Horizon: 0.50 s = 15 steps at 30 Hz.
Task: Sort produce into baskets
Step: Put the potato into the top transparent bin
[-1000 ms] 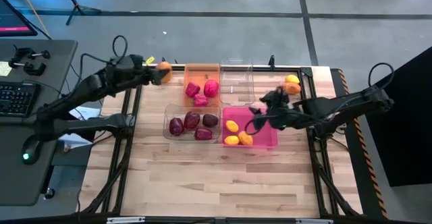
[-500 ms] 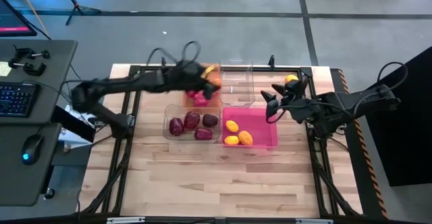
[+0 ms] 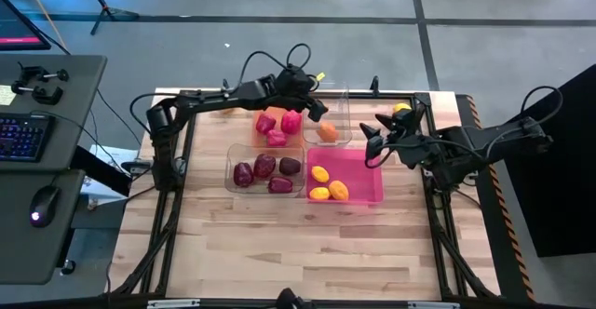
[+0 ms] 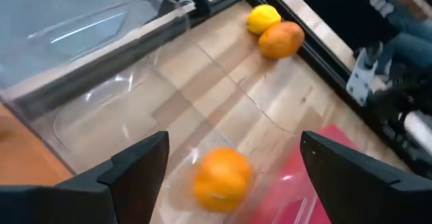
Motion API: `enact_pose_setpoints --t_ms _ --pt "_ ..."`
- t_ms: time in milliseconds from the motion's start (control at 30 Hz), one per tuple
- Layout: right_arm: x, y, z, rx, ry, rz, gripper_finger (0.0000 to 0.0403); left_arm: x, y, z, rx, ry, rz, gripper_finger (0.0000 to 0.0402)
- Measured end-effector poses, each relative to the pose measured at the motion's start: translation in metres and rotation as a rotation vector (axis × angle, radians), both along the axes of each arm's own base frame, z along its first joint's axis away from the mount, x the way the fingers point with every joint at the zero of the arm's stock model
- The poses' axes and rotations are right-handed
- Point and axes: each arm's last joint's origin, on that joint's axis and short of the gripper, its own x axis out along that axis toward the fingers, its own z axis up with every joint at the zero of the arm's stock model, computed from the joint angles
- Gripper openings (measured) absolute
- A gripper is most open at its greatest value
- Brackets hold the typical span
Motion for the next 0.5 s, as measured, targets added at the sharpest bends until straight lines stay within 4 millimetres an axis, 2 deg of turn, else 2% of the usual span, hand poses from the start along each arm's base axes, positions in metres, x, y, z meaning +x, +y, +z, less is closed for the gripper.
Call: enact_pose_setpoints --t_ms 133,233,333,500 --pt "0.0 -0.002 0.0 -0.046 0.027 -0.019 0.0271 -0.004 0.006 -0.003 -0.054 0.008 0.029 0.0322" --pt "-0.001 -0.011 0.002 -0.071 -0.008 -0.14 0.0271 -0.011 0.007 0.006 -0.064 -0.001 0.039 0.0322" --pt "-0.003 -0.033 -0.001 -0.015 -0.021 -0.245 0.0271 -0.025 0.006 0.034 -0.046 -0.064 0.058 0.0323" --pt "-0.018 -0.083 -0.019 0.192 0.134 -0.383 0.0271 -0.056 -0.002 0.085 0.124 -0.117 0.003 0.0323"
